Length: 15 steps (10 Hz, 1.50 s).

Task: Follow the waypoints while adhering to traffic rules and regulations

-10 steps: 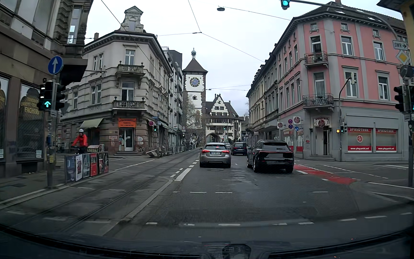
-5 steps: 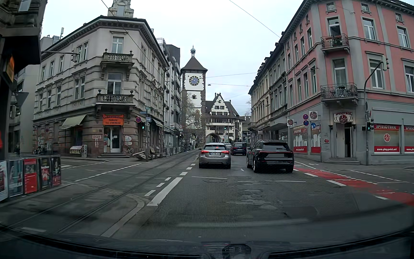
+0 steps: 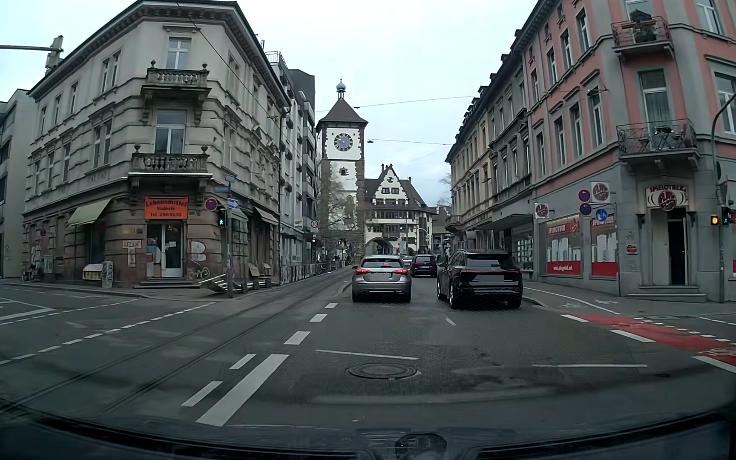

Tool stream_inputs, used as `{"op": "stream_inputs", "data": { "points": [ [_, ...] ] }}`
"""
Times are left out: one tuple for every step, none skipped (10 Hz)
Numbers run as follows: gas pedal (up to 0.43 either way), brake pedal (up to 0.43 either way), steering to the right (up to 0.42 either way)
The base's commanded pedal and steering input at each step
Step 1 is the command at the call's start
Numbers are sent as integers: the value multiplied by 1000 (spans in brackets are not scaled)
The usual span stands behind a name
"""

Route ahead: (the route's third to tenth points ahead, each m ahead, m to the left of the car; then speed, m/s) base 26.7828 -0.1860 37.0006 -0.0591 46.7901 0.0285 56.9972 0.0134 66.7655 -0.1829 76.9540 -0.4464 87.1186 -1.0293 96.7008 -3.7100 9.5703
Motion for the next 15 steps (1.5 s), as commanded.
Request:
{"op": "stream_inputs", "data": {
  "points": [
    [157, 0, 0],
    [157, 0, 0],
    [157, 0, -1],
    [157, 0, 0],
    [157, 0, 3],
    [157, 0, 0],
    [157, 0, 1],
    [157, 0, 1],
    [157, 0, 0],
    [157, 0, 0],
    [157, 0, 0],
    [157, 0, 0],
    [157, 0, 0],
    [157, 0, 0],
    [157, 0, 0]
  ]
}}
